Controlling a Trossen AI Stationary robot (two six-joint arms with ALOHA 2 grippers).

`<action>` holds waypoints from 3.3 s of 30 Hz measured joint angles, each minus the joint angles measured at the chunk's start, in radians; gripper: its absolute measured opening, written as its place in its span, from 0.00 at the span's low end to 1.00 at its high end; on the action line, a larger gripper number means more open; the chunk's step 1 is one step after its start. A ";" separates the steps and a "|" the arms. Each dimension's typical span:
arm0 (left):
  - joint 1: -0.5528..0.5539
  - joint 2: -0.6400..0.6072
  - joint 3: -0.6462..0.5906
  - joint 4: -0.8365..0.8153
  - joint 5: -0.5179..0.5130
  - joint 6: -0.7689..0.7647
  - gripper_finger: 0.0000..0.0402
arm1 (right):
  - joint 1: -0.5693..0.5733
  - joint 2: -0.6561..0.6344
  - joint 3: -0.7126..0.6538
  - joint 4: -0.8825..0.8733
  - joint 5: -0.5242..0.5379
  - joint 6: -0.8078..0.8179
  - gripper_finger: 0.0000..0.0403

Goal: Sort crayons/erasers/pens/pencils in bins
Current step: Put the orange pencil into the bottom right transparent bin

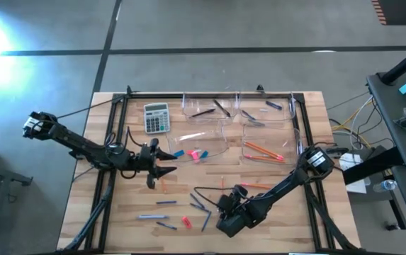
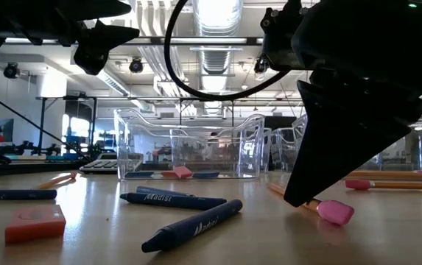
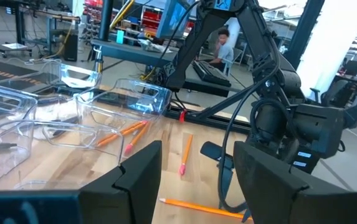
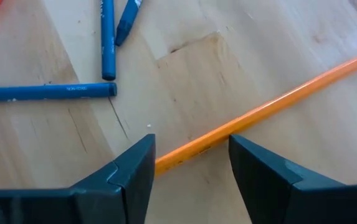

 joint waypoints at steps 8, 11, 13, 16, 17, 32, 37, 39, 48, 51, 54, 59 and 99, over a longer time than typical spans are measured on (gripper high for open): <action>0.000 0.000 0.000 0.000 -0.008 -0.002 0.46 | -0.002 -0.001 0.001 -0.001 -0.008 -0.084 0.24; 0.000 0.000 0.000 0.000 -0.008 -0.006 0.46 | -0.006 -0.003 0.001 -0.005 -0.007 -0.086 0.15; 0.000 0.000 0.000 0.000 -0.008 -0.007 0.46 | -0.007 -0.007 0.001 -0.011 -0.008 -0.094 0.10; 0.000 0.000 0.000 0.000 -0.008 -0.007 0.46 | -0.007 -0.018 0.001 -0.023 -0.011 -0.108 0.04; 0.000 0.000 0.000 0.000 -0.008 -0.007 0.46 | -0.007 -0.025 0.000 -0.035 -0.015 -0.108 0.03; 0.000 0.000 0.000 0.000 -0.007 -0.007 0.46 | 0.003 -0.131 0.008 -0.057 -0.096 -0.131 0.02; 0.000 0.000 0.000 0.000 -0.007 -0.007 0.46 | -0.007 -0.165 0.010 -0.060 -0.132 -0.151 0.03; 0.000 0.000 0.000 0.000 -0.007 -0.007 0.46 | -0.016 -0.173 0.010 -0.062 -0.132 -0.178 0.05; 0.000 0.000 0.000 0.000 -0.007 -0.006 0.46 | -0.056 -0.175 0.010 -0.060 -0.204 -0.202 0.30; 0.000 0.000 0.000 0.000 -0.007 -0.007 0.46 | -0.061 -0.174 0.010 -0.039 -0.202 -0.198 0.37; 0.000 0.000 0.000 0.000 -0.007 -0.006 0.46 | -0.059 -0.174 0.010 -0.010 -0.203 -0.208 0.41; 0.000 0.000 0.000 0.000 -0.007 -0.007 0.46 | -0.061 -0.174 0.010 0.045 -0.187 -0.190 0.43; 0.002 0.063 0.009 0.017 -0.036 -0.007 0.46 | -0.060 0.010 0.103 -0.165 -0.243 0.166 0.42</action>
